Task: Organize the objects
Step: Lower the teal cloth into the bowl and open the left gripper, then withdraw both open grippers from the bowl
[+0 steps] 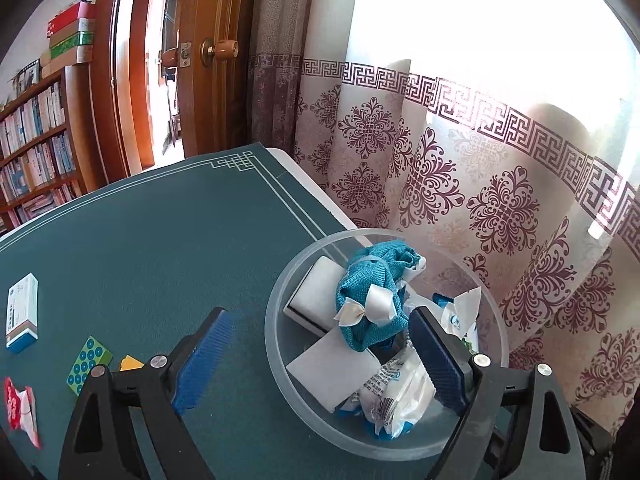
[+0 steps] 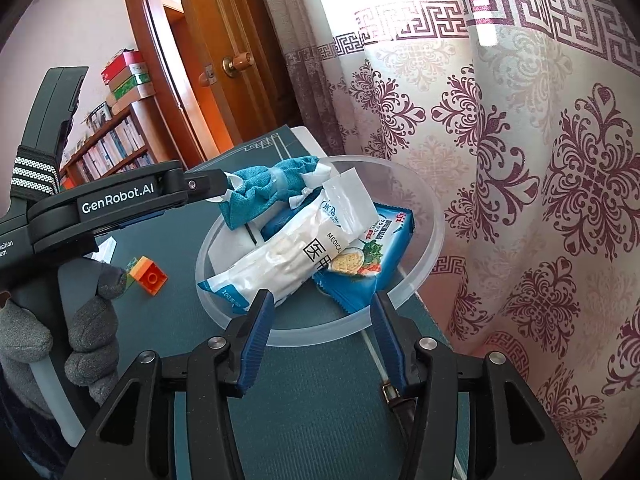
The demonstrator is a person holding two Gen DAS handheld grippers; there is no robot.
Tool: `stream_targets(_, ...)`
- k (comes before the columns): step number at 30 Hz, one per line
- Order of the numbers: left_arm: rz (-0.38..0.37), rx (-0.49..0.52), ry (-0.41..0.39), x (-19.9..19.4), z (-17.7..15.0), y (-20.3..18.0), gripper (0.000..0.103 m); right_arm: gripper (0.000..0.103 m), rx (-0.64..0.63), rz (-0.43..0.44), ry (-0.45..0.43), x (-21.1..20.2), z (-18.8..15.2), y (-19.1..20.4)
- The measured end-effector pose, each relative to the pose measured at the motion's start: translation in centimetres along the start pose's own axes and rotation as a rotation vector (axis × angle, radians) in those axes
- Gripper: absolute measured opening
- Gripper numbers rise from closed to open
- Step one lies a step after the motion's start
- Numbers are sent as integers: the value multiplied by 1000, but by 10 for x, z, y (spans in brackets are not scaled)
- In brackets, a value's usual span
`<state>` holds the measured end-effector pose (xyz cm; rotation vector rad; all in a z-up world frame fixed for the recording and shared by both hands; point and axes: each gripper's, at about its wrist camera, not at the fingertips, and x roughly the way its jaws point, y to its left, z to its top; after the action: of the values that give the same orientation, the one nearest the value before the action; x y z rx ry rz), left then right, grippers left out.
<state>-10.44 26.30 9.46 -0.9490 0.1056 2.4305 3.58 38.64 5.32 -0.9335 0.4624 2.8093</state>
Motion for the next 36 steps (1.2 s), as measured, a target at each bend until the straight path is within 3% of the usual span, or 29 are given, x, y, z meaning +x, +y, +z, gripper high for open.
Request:
stream_targets(10,40,-36,-20,-9,-3,13,93,52,-7,6,6,0,-2,4)
stream_targets(27,161,56,47,51,2,-4,93,52,5,7,5,-2,-2,3)
stream_targets(36,124,18,35,35,-2,4,93,52,3,6,2,-3,-3,4)
